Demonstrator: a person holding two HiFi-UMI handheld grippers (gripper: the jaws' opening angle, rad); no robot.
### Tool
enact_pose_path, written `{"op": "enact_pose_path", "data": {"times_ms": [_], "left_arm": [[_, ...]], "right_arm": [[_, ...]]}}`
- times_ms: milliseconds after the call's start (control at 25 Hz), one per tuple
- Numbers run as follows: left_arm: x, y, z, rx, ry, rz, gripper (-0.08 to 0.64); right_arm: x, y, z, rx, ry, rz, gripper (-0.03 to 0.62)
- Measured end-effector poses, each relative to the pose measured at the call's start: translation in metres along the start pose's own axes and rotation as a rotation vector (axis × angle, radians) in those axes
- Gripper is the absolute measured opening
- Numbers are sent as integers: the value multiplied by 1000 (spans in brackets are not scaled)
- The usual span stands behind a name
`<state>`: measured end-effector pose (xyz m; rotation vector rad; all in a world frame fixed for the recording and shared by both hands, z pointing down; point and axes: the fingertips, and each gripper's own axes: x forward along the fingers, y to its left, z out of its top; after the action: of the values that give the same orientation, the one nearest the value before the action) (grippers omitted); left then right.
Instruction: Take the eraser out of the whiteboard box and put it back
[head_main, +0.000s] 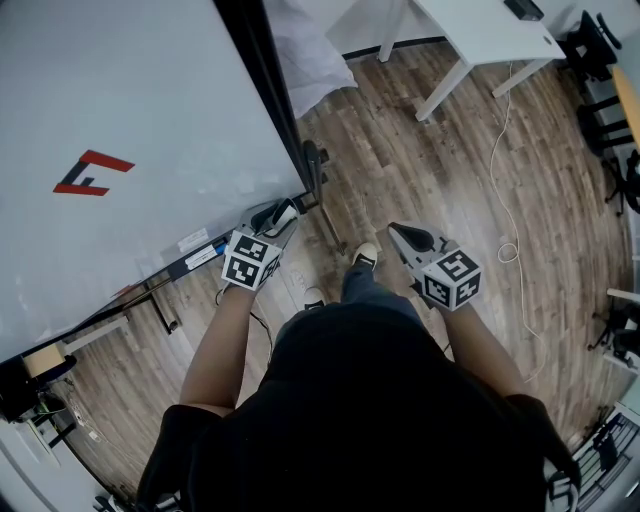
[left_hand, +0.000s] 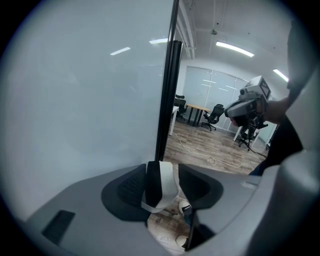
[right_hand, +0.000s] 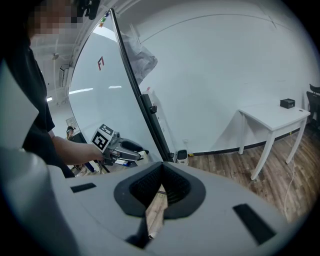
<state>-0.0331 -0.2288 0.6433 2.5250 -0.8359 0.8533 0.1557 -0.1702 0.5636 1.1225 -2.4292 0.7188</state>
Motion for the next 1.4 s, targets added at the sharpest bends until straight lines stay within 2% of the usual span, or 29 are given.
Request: {"op": "enact_pose_path", "data": {"times_ms": [560,1400], "left_arm": [[10,4,-4,-15,13,10,197],[5,2,-3,-24,19,10,156]], "right_arm": [[1,-3,-6,7,11,-7,-5],[-1,2,-3,5,-1,-5,-5]]}}
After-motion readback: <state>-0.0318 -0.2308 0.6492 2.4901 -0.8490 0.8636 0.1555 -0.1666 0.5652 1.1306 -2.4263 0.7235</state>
